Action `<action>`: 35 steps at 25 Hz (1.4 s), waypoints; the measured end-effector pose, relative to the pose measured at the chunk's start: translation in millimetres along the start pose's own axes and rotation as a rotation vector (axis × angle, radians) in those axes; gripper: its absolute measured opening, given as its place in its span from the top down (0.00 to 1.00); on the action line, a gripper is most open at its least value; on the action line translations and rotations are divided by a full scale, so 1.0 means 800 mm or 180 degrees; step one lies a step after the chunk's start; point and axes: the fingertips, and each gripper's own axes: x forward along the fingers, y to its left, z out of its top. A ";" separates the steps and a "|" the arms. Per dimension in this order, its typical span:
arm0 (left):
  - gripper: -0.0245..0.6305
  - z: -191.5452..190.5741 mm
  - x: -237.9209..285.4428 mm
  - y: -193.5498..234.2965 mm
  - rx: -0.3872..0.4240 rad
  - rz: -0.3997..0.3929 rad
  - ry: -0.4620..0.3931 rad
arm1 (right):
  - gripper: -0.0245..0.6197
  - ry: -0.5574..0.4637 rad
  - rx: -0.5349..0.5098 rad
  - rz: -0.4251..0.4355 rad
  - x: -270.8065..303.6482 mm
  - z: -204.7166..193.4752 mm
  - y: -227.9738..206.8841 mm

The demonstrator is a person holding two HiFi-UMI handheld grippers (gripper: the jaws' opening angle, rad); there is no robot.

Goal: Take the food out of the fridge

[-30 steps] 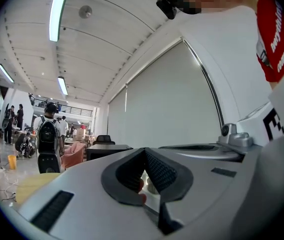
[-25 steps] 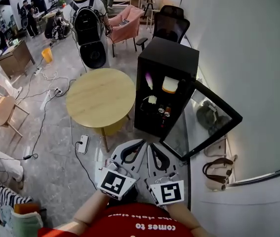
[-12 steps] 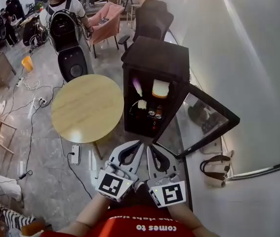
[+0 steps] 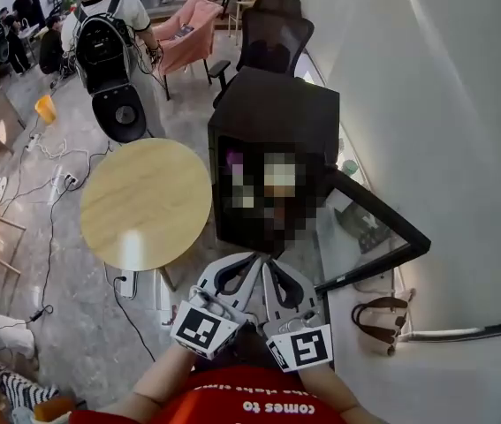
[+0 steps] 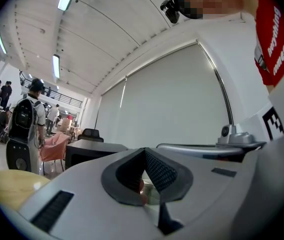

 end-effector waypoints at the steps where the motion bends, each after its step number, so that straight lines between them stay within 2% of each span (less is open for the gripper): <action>1: 0.95 0.001 0.010 0.003 -0.0006 -0.0022 -0.0045 | 0.95 -0.0044 0.0008 0.0034 0.006 0.001 -0.009; 4: 0.95 0.001 0.038 0.014 0.0046 0.0007 -0.0092 | 0.95 -0.0068 0.0040 0.0083 0.021 -0.006 -0.037; 8: 0.95 -0.010 0.063 0.026 0.0096 0.0122 -0.0001 | 0.95 -0.0022 0.0118 0.0081 0.037 -0.021 -0.064; 15: 0.95 -0.023 0.089 0.065 0.0064 0.0281 0.0119 | 0.95 0.0099 0.0391 0.0028 0.080 -0.042 -0.085; 19: 0.95 -0.026 0.104 0.074 0.0097 0.0242 0.0133 | 0.95 0.0115 0.0524 -0.0036 0.092 -0.047 -0.096; 26: 0.95 -0.043 0.126 0.083 0.0092 0.0152 0.0263 | 0.95 0.0116 0.1373 -0.0224 0.108 -0.073 -0.126; 33: 0.95 -0.059 0.139 0.098 0.0066 0.0145 0.0389 | 0.95 0.0301 0.2326 -0.0343 0.127 -0.139 -0.157; 35: 0.95 -0.058 0.142 0.103 0.0048 0.0166 0.0366 | 0.95 0.0342 0.2423 -0.0403 0.132 -0.155 -0.164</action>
